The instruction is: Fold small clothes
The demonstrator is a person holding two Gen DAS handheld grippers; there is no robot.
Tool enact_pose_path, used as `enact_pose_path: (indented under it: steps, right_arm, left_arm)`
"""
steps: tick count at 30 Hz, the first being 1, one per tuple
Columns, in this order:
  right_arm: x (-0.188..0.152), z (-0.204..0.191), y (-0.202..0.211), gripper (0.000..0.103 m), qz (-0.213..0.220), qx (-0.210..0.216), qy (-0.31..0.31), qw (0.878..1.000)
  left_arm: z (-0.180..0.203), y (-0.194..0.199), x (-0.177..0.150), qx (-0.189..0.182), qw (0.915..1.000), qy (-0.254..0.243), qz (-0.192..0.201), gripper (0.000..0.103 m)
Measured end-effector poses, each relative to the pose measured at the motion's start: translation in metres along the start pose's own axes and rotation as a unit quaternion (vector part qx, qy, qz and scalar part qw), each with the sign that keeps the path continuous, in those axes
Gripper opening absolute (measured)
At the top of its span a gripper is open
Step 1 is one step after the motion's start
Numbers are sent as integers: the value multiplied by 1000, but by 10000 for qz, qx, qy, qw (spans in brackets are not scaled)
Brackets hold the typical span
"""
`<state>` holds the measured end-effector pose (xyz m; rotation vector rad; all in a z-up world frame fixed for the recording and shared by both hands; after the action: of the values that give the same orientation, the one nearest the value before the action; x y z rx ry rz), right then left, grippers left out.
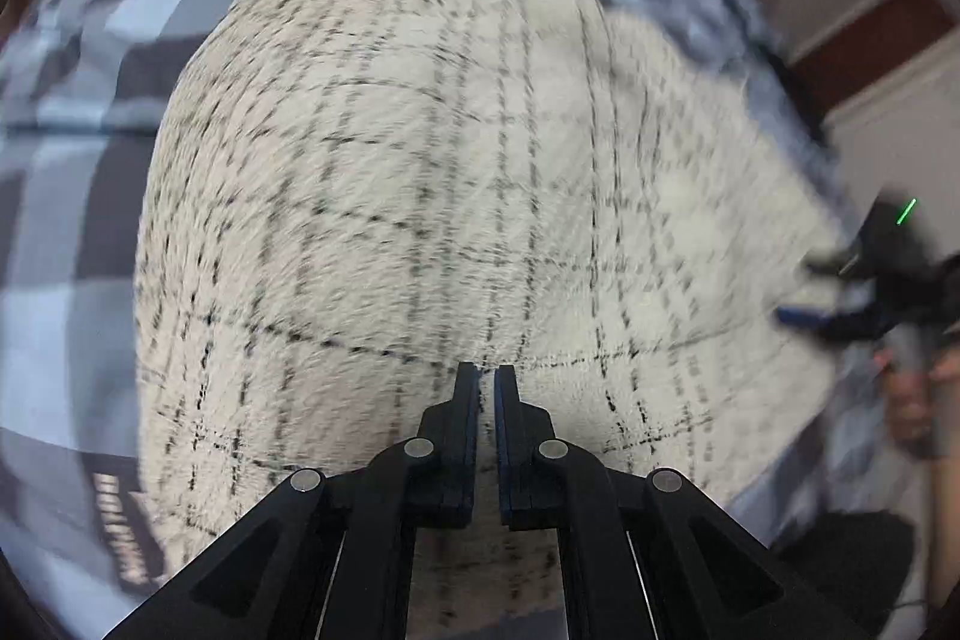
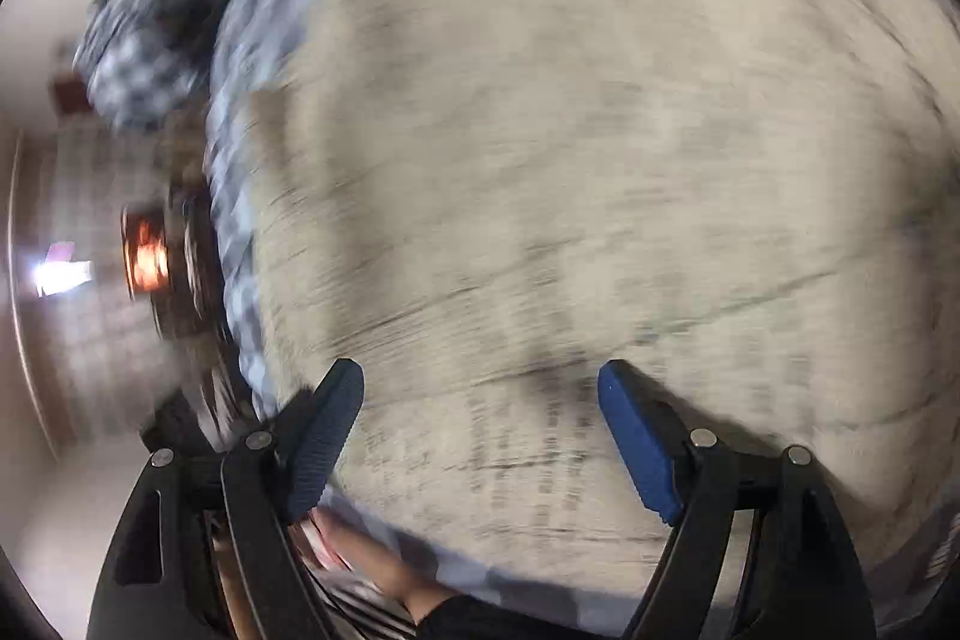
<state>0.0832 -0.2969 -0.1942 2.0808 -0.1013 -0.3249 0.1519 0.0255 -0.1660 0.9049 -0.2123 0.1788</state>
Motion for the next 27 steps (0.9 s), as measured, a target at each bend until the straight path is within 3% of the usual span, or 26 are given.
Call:
enact_pose_path:
  steps: [1,3,5,6,7,8,9,10,11,12,15,17,18,20,22,23,25,27]
  right_arm:
    - [3,18,3,40,39,98,-159,9998]
    - [11,66,22,6,289,-218,-381,9986]
    - [16,104,45,2,607,-549,-537,9952]
    - [15,116,54,2,695,-594,-580,9941]
    - [15,127,64,2,823,-758,-632,9917]
    - [12,137,80,4,1033,-1203,-630,9853]
    - [11,143,96,13,1226,-1730,-594,9755]
    - [10,142,107,23,1375,-2114,-558,9661]
    - [8,131,123,27,1664,-2504,-393,9529]
    - [7,115,132,38,1915,-2712,-174,9431]
    - [10,36,143,85,2485,-3051,802,9158]
    - [19,-32,128,89,2607,-2981,1479,9063]
    - [21,-68,115,89,2641,-2740,1863,9058]
    - [19,-121,89,89,2731,-2151,2525,9030]
    - [24,-158,56,89,2844,-1876,3087,8881]
    - [28,-164,41,89,2821,-1933,3276,8808]
    - [45,-156,7,86,2494,-2321,3399,8766]
    - [68,-131,-24,86,1986,-2589,3143,8915]
  left_arm:
    - [-12,9,1,-94,9998,145,131,4]
    - [-36,28,5,63,9989,337,332,4]
    - [-85,54,3,1342,9891,446,410,4]
    - [-110,66,-3,2170,9748,426,282,4]
    - [-133,82,-11,3078,9505,415,84,4]
    - [-143,93,-14,3390,9396,465,52,4]
    - [-145,103,-14,3346,9404,590,169,4]
    - [-139,113,-9,3052,9480,771,464,4]
    - [-130,120,-3,2877,9514,838,711,4]
    - [-116,124,6,2777,9528,796,938,4]
    - [-46,105,41,2503,9612,-109,1154,4]
    - [6,70,61,2072,9701,-820,957,4]
    - [29,53,69,1825,9738,-1062,839,4]
    - [62,16,87,1287,9808,-1348,580,4]
    - [81,-23,100,903,9846,-1461,320,4]
    - [82,-40,105,857,9852,-1468,208,4]
    - [53,-64,112,1164,9861,-1182,67,4]
    - [26,-80,113,850,9931,-806,-80,4]
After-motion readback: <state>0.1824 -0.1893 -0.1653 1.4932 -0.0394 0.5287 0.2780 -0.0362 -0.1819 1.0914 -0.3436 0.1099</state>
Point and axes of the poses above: each gripper's, at about its wrist camera, not at the fingertips, and y roughly against the way its jaws point, z to its right, x to its top, the point moved 8 cm from there along -y, roughly the way its jaws point, and after that the axes turned 13 degrees about -x, right-handed, at the moved point
